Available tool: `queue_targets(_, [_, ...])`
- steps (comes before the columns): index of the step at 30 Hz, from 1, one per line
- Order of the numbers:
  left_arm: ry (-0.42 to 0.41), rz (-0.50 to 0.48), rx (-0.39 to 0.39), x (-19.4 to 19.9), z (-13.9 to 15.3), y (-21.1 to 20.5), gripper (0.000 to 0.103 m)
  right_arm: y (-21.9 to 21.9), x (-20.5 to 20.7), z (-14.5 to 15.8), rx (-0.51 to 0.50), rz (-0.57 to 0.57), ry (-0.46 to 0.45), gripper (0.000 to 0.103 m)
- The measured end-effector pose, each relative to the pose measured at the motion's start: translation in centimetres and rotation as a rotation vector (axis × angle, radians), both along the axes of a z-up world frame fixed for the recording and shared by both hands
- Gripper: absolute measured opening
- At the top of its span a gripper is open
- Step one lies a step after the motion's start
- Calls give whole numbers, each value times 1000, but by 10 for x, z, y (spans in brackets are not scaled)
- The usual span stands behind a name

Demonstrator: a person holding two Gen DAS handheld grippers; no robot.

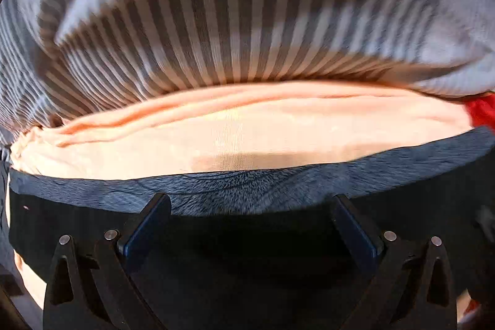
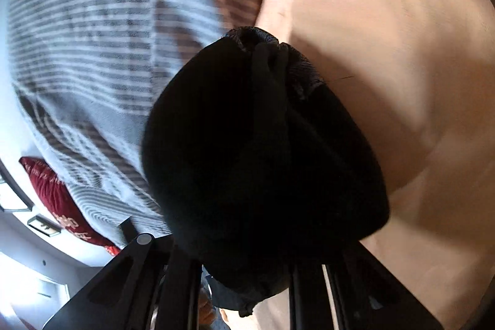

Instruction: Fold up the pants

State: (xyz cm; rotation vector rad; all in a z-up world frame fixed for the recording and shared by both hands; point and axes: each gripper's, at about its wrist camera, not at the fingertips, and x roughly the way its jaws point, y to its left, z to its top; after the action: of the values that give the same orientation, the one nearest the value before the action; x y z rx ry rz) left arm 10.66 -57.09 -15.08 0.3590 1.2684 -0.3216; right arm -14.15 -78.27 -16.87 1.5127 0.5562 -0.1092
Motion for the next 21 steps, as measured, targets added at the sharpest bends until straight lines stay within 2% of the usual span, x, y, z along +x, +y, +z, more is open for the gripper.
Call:
queue_targets(1, [23,-8,23,0,-14,-2,103,2,1,5,-11,3,-14,14])
queue_targets(2, [10,-6,1,-2,-21,-1,103,3,3,9,-21,8,-24,14])
queue_targets(3, [-24,-4,-25,-4,-20,1,103,6,5,13,-31,19,-32,14])
queue_targets(6, [-63,-56,-15,-11,-18,0,103,11,10,24,-57,25,-38,14])
queue_targets(10, [8,-39,-25,-5,-14,5,103,17,14,40,-73,18,-28,14])
queue_targets(13, [1,-47,-35,-8,-3,21,103,28,21,61,-116,37,-17,14])
queue_targets(19, [5,-84,-73,-13,18,77,103,70,51,119,-317,130,29,14])
queue_targets(21, [5,-64,-93,-8,24,104,103,94,66,141,-429,173,66,14])
